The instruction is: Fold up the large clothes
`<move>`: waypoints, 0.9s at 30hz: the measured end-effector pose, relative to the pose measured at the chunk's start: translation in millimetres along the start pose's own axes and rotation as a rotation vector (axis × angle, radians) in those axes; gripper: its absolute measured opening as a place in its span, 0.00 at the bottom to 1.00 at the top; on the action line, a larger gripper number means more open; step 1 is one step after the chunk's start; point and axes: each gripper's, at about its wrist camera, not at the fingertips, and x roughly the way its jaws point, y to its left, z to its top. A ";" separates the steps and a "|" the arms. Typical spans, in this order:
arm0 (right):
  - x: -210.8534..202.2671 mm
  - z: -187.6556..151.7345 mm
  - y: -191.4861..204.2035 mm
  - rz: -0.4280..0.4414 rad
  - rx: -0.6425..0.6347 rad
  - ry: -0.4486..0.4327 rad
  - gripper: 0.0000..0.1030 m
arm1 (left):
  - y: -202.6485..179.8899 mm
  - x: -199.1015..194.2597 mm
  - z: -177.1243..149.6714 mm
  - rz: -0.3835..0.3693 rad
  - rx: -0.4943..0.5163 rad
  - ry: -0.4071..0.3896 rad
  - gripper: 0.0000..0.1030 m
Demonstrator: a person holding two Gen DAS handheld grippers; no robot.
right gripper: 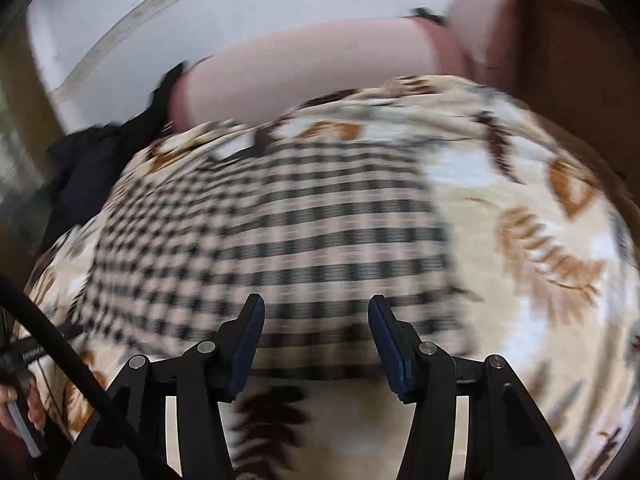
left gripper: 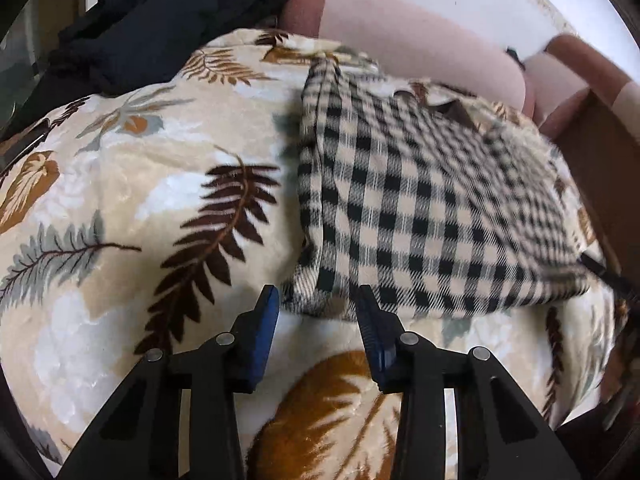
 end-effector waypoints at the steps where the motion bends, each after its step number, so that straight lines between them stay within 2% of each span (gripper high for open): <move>1: 5.9 -0.8 9.2 0.024 -0.009 0.014 0.57 | 1.6 2.4 3.2 0.001 -0.011 0.005 0.38; 4: 22.7 -1.1 37.7 0.077 -0.046 0.044 0.57 | 4.1 17.3 13.1 -0.028 -0.049 0.022 0.38; 7: 38.9 0.0 69.8 0.124 -0.096 0.060 0.57 | 1.3 40.6 19.9 -0.022 -0.055 0.051 0.38; 9: 50.1 1.5 84.0 0.148 -0.117 0.069 0.57 | -0.9 49.1 21.7 -0.011 -0.034 0.060 0.16; 11: 61.1 4.3 98.5 0.159 -0.139 0.077 0.57 | -0.7 43.2 21.3 -0.041 -0.031 0.059 0.09; 15: 76.1 11.5 126.7 0.208 -0.166 0.079 0.57 | 6.3 20.9 15.0 -0.070 -0.019 0.041 0.07; 19: 94.1 14.4 153.7 0.258 -0.205 0.100 0.57 | 16.0 25.0 7.1 -0.093 -0.041 0.063 0.07; 22: 119.8 8.7 167.5 0.291 -0.223 0.169 0.57 | 21.0 28.0 0.2 -0.112 -0.052 0.062 0.07; 23: 128.7 5.7 170.2 0.295 -0.226 0.196 0.58 | 22.2 27.7 -0.8 -0.120 -0.055 0.060 0.07; 25: 133.1 4.8 171.9 0.287 -0.239 0.167 0.60 | 24.7 26.6 -0.7 -0.134 -0.064 0.059 0.08; 27: 135.8 5.7 173.4 0.304 -0.236 0.168 0.66 | 25.8 24.3 -0.4 -0.133 -0.077 0.057 0.09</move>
